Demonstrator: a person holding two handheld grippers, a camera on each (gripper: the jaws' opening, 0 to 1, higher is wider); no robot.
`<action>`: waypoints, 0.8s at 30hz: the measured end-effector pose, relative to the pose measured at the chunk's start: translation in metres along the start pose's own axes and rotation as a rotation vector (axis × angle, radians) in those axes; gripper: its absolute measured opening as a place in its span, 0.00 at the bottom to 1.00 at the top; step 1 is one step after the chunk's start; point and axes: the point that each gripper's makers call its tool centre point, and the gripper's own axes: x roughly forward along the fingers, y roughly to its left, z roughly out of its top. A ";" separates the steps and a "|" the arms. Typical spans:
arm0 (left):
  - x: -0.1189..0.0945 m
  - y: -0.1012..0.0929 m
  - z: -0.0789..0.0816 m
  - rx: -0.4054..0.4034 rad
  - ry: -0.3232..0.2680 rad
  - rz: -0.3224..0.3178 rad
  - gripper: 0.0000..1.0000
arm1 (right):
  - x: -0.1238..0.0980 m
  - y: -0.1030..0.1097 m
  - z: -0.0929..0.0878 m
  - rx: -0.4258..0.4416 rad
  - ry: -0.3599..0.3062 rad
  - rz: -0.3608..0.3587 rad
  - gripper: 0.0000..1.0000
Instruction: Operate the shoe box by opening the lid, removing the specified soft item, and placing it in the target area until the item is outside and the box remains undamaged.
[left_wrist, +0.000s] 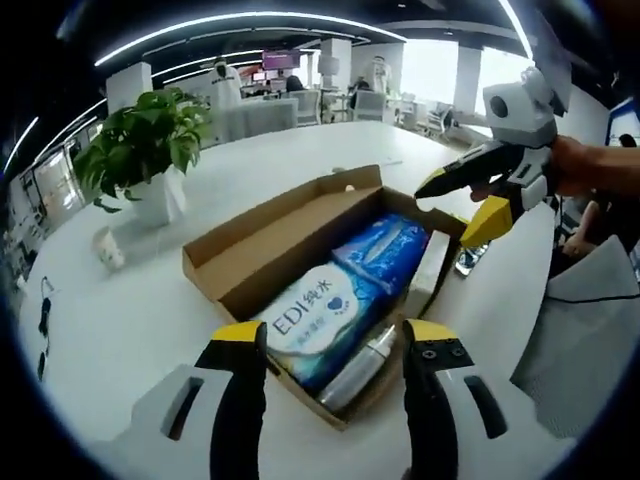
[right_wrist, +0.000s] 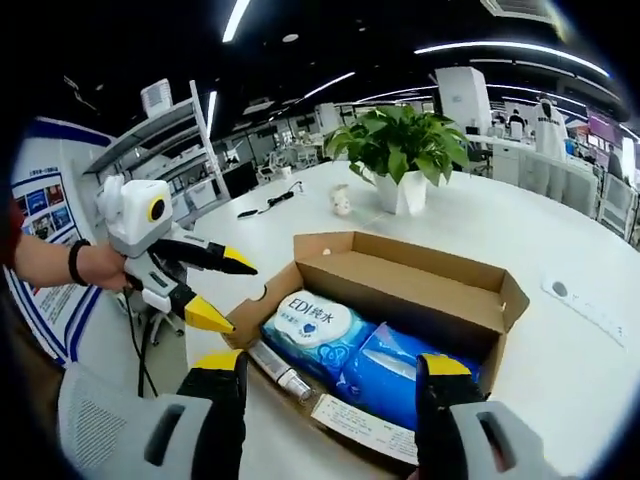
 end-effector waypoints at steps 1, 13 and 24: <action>0.002 0.001 0.000 0.006 0.006 -0.004 0.56 | 0.002 0.001 0.000 -0.011 0.009 0.004 0.67; 0.035 0.011 -0.006 0.124 0.110 -0.077 0.60 | 0.052 0.007 0.008 -0.130 0.106 0.060 0.67; 0.060 0.016 -0.019 0.205 0.192 -0.143 0.63 | 0.088 0.013 -0.007 -0.240 0.213 0.107 0.68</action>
